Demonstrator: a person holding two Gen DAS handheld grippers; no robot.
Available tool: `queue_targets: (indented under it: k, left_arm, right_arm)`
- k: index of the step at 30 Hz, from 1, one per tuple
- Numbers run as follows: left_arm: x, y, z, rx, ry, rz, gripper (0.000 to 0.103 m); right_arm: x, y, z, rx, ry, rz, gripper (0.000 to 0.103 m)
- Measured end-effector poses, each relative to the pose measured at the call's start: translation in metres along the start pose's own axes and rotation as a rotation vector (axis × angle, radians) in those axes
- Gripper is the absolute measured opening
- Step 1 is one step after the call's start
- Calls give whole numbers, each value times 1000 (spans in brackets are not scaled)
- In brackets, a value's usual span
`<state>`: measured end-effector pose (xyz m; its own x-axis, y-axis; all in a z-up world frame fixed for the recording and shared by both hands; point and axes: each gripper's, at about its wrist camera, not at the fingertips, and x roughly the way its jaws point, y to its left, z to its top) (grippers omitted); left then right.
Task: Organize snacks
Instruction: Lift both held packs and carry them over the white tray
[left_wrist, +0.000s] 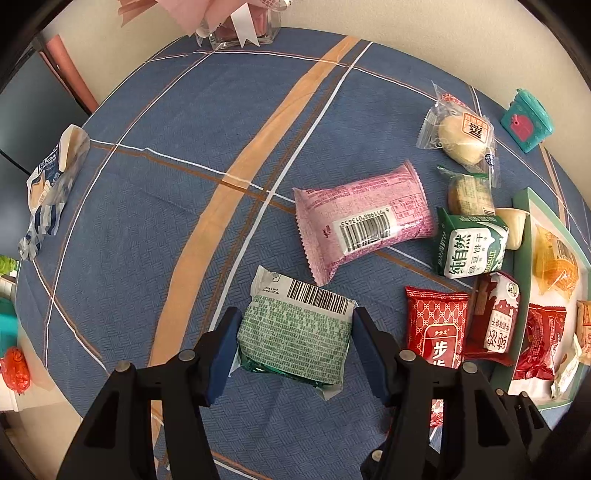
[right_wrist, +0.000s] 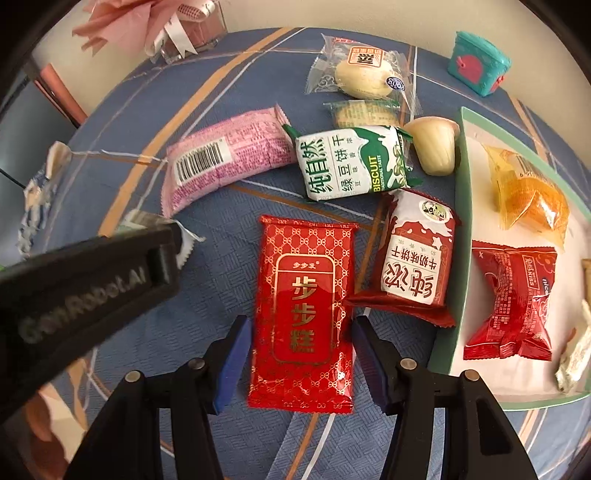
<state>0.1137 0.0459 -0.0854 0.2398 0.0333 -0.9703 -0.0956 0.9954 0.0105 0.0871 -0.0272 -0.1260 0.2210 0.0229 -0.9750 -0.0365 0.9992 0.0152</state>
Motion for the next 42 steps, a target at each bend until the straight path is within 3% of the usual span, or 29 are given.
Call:
queue_targets:
  k: [9, 12, 17, 33, 42]
  left_arm:
    - [4, -2, 3, -1, 9, -5, 62]
    - [5, -2, 2, -3, 12, -5, 62]
    - [5, -3, 2, -1, 9, -5, 62]
    - [-1, -3, 0, 8, -10, -18, 62]
    - [-23, -2, -4, 0, -67, -28, 62]
  right_arm:
    - [7, 14, -2, 0, -9, -4, 60]
    - [6, -4, -1, 1, -14, -2, 60]
    - [-3, -18, -1, 16, -15, -7, 51]
    - [-18, -49, 3, 75, -7, 111, 47]
    - [-49, -54, 3, 72, -61, 133, 47]
